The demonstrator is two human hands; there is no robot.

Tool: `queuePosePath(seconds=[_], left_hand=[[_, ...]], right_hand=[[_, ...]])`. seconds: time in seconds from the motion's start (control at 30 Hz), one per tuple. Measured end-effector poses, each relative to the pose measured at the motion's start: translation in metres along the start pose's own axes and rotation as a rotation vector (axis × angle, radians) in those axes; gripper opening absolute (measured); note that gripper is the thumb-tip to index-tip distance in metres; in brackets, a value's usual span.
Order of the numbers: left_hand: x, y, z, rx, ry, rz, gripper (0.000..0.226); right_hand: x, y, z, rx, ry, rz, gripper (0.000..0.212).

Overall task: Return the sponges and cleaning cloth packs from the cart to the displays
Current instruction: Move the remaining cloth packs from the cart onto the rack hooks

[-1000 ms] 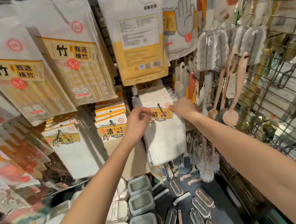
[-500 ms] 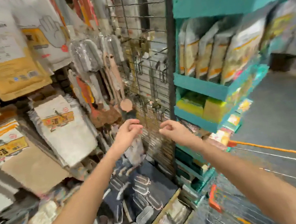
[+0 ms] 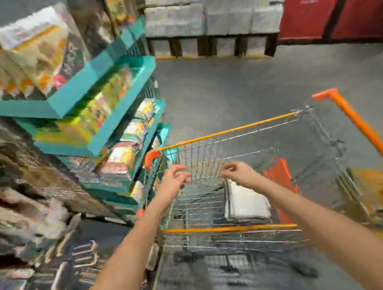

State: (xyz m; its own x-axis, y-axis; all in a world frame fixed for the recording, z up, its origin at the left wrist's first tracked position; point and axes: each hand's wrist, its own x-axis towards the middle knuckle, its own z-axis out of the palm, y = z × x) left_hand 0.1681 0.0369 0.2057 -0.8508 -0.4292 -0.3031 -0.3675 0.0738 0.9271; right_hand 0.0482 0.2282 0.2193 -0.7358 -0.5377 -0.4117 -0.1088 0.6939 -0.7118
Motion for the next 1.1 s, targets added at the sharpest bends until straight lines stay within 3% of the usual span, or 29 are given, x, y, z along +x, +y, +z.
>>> queuePosePath(seconds=[0.3, 0.67, 0.93, 1.03, 1.1], left_hand=[[0.102, -0.027, 0.124, 0.224, -0.251, -0.100, 0.021], [0.233, -0.109, 0.189, 0.384, -0.305, -0.334, 0.026], [0.287, -0.169, 0.226, 0.708, -0.472, -0.194, 0.035], [0.302, -0.190, 0.237, 0.804, -0.450, -0.197, 0.046], [0.316, -0.196, 0.248, 0.907, -0.438, -0.089, 0.051]], right_hand=[[0.042, 0.116, -0.041, 0.112, 0.094, 0.275, 0.041], [0.151, 0.190, -0.032, 0.236, 0.076, 0.565, 0.039], [0.205, 0.240, -0.011, 0.284, 0.121, 0.646, 0.035], [0.216, 0.261, -0.003, 0.329, 0.088, 0.704, 0.038], [0.221, 0.269, 0.001, 0.328, 0.070, 0.725, 0.039]])
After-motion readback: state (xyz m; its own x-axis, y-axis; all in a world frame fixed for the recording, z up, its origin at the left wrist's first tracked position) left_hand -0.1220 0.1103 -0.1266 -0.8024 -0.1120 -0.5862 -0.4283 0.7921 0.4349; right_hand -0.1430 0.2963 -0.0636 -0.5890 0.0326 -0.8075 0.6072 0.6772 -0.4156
